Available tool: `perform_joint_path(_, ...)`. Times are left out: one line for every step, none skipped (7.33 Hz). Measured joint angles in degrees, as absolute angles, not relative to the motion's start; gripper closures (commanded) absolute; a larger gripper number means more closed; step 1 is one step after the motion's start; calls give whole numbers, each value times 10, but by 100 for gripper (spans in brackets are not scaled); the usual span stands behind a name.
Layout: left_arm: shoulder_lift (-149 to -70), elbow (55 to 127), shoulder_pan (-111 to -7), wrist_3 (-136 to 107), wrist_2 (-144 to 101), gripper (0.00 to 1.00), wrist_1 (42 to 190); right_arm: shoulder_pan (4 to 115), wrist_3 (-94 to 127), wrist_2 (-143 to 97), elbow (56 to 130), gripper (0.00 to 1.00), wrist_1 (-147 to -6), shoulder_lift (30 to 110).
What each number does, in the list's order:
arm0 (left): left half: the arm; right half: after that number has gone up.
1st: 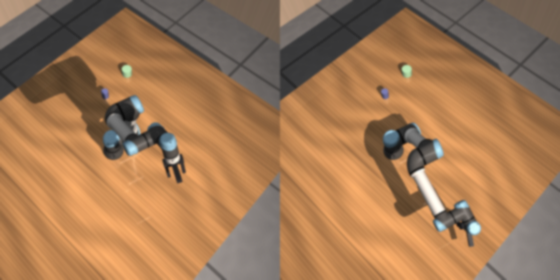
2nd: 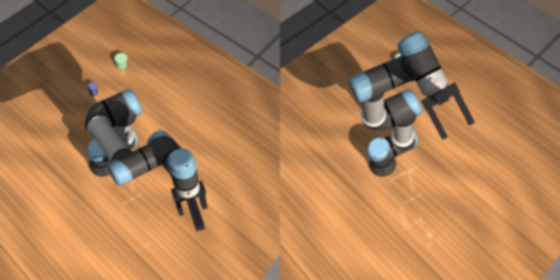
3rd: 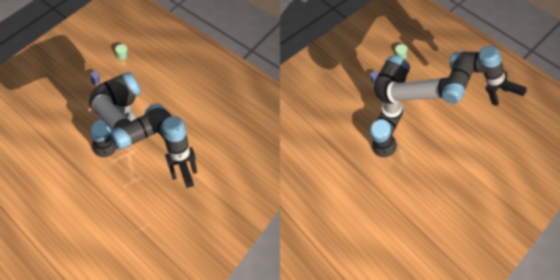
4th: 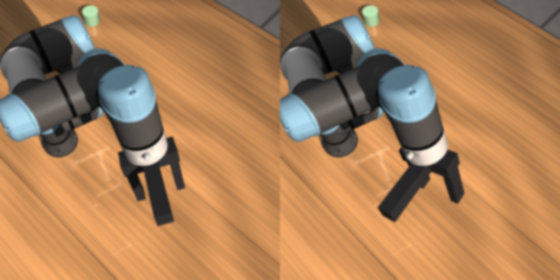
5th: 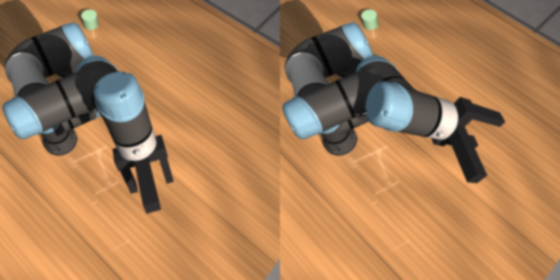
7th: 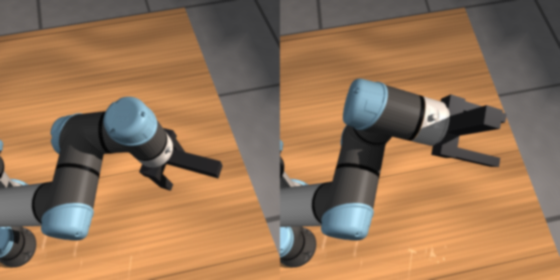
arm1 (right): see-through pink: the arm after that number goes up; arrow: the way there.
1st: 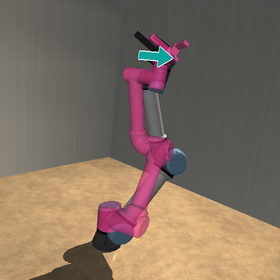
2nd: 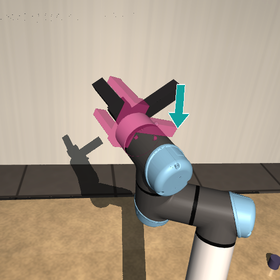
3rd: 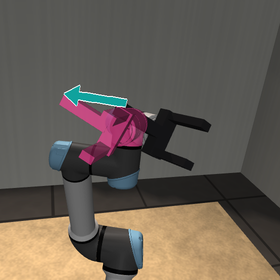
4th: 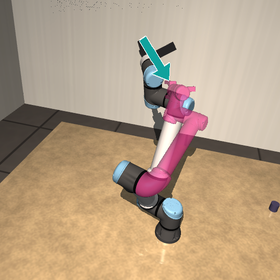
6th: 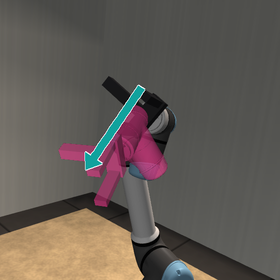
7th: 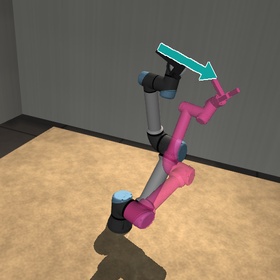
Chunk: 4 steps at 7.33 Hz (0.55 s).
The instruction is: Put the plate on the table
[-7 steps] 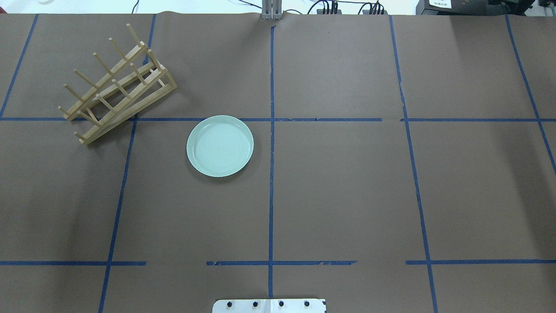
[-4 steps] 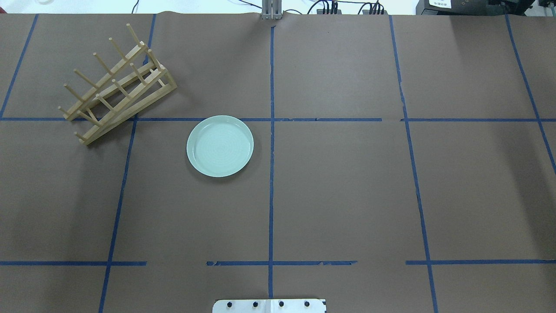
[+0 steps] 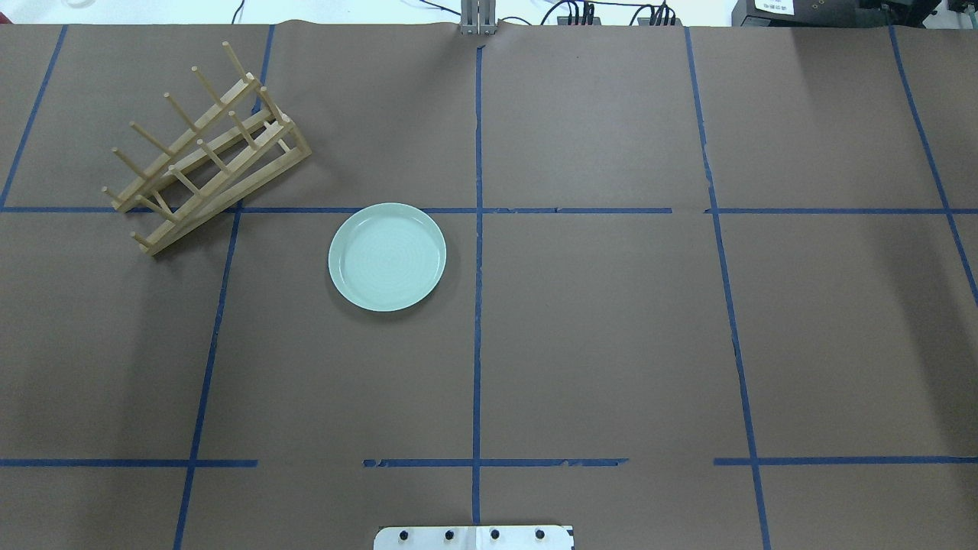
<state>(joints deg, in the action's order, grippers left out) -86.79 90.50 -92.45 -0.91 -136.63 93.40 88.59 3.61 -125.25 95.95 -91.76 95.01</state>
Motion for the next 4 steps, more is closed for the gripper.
perform_joint_path(-869,906,-924,-9,-1366,0,934,886,36,-1252,960,0,-918,950)
perform_joint_path(-869,907,-924,-10,-1366,0,934,886,36,-1252,960,0,-918,950)
perform_joint_path(-869,909,-924,-10,-1367,0,934,886,36,-1252,960,0,-918,950)
perform_joint_path(-870,910,-924,-10,-1367,0,934,886,36,-1252,960,0,-918,950)
